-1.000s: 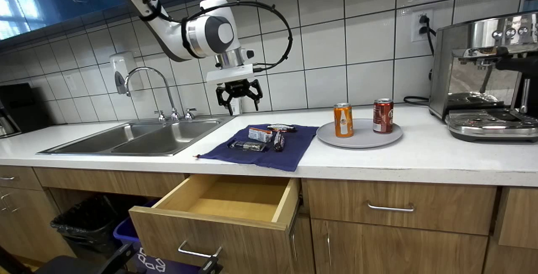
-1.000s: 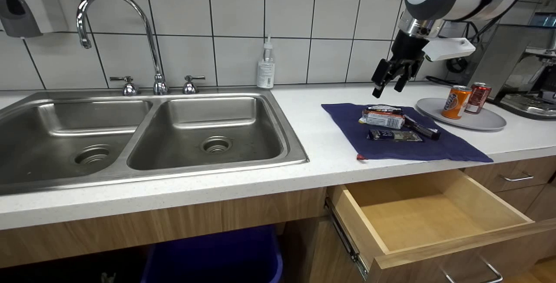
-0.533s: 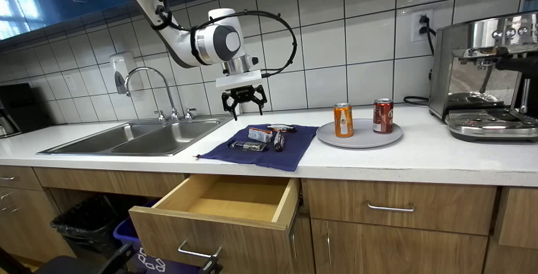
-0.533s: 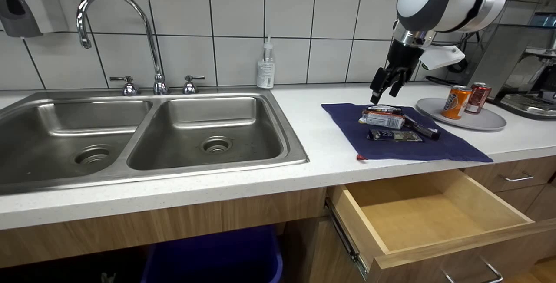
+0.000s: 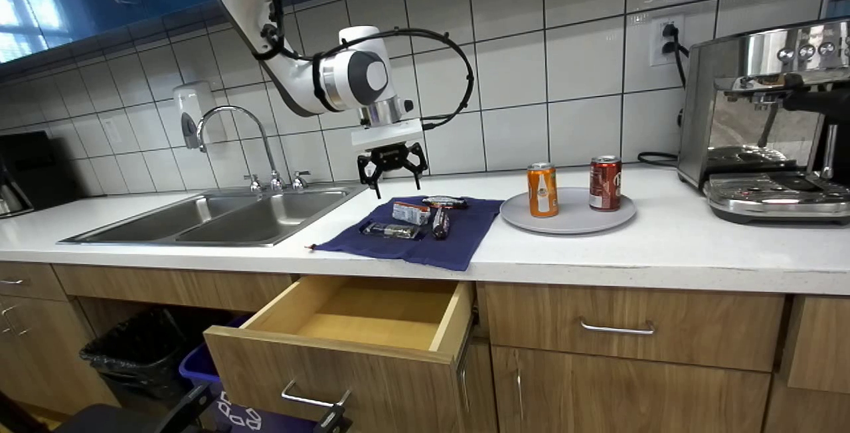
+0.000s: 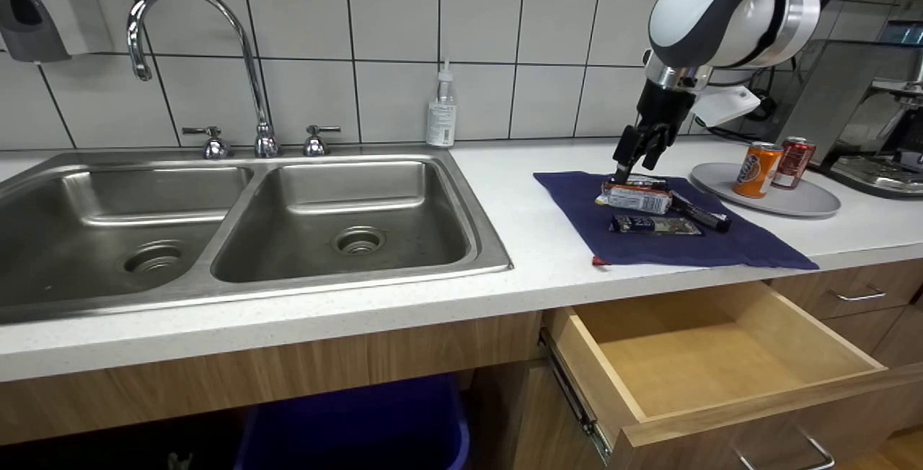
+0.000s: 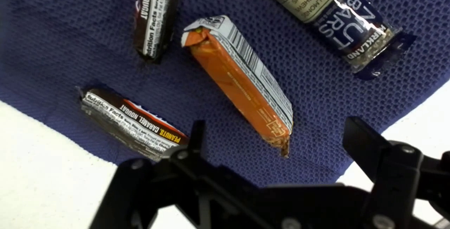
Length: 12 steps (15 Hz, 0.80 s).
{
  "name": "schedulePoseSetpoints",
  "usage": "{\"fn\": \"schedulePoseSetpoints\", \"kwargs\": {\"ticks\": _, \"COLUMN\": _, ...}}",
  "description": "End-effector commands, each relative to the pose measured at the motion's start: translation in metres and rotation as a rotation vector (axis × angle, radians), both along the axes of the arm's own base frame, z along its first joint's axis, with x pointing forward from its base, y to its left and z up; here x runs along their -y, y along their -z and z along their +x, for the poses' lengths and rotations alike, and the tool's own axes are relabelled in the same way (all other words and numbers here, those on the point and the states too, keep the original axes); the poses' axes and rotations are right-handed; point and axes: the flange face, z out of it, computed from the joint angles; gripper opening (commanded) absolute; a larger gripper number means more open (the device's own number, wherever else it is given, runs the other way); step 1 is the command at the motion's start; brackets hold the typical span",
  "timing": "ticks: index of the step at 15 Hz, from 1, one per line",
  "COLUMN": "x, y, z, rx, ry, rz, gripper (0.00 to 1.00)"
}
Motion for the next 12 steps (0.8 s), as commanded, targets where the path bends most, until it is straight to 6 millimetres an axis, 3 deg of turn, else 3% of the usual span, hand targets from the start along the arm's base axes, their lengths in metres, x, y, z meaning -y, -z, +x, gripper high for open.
{"fn": "schedulePoseSetpoints", "kwargs": {"ticks": 1, "x": 0.005, "y": 0.005, "z": 0.013, "rx": -0.034, "ry": -0.044, "rz": -0.021, "gripper": 1.0}}
{"fn": "schedulePoseSetpoints", "kwargs": {"ticks": 12, "x": 0.008, "y": 0.029, "z": 0.027, "rx": -0.102, "ry": -0.056, "rz": -0.047, "gripper": 1.0}}
